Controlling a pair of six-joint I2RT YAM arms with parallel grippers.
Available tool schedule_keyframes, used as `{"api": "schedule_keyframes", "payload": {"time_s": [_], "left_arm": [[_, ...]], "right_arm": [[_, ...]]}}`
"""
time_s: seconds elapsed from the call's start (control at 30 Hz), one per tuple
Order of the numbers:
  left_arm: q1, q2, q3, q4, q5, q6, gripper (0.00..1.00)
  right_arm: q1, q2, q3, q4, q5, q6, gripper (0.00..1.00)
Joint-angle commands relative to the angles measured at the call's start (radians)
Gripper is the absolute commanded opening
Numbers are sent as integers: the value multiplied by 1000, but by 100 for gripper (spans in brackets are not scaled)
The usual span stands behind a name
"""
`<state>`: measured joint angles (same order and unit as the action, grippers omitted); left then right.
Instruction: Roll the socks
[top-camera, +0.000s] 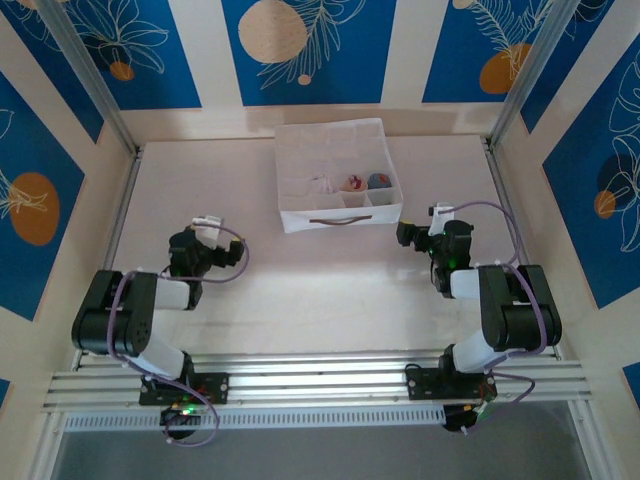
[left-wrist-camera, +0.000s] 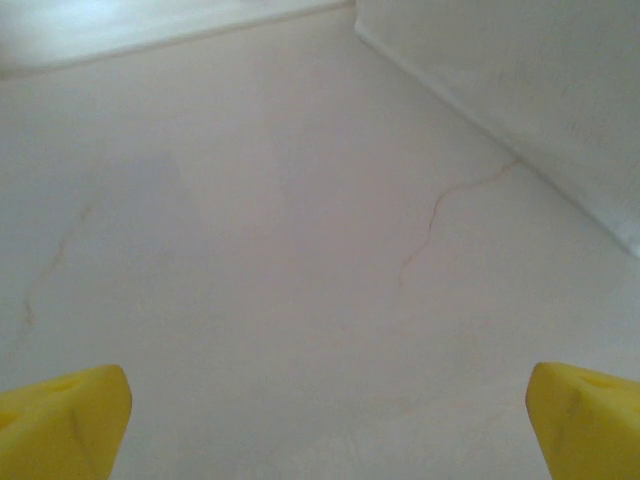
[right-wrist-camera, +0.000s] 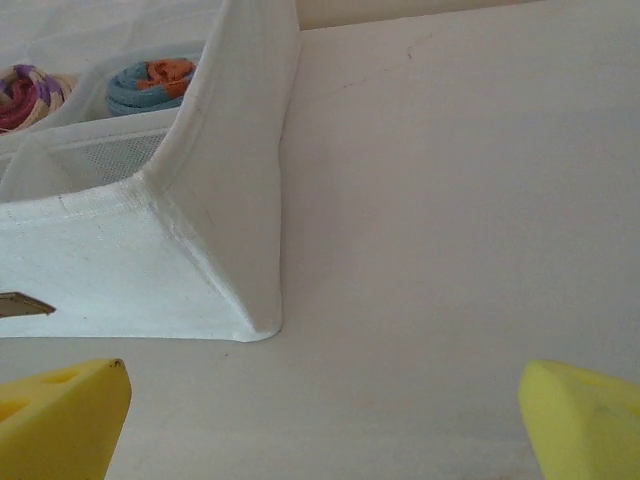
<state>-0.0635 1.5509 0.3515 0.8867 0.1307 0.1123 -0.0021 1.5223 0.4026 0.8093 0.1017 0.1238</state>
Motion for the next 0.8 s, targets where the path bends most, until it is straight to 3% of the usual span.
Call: {"api": "schedule_keyframes", "payload": {"time_s": [0.0, 0.77], "left_arm": [[30, 12, 18, 60, -5, -52, 100], [33, 11, 18, 57, -13, -58, 100]], "right_arm": [[5, -2, 7, 5, 20, -12, 99], [8, -1, 10, 0, 13, -18, 99]]}}
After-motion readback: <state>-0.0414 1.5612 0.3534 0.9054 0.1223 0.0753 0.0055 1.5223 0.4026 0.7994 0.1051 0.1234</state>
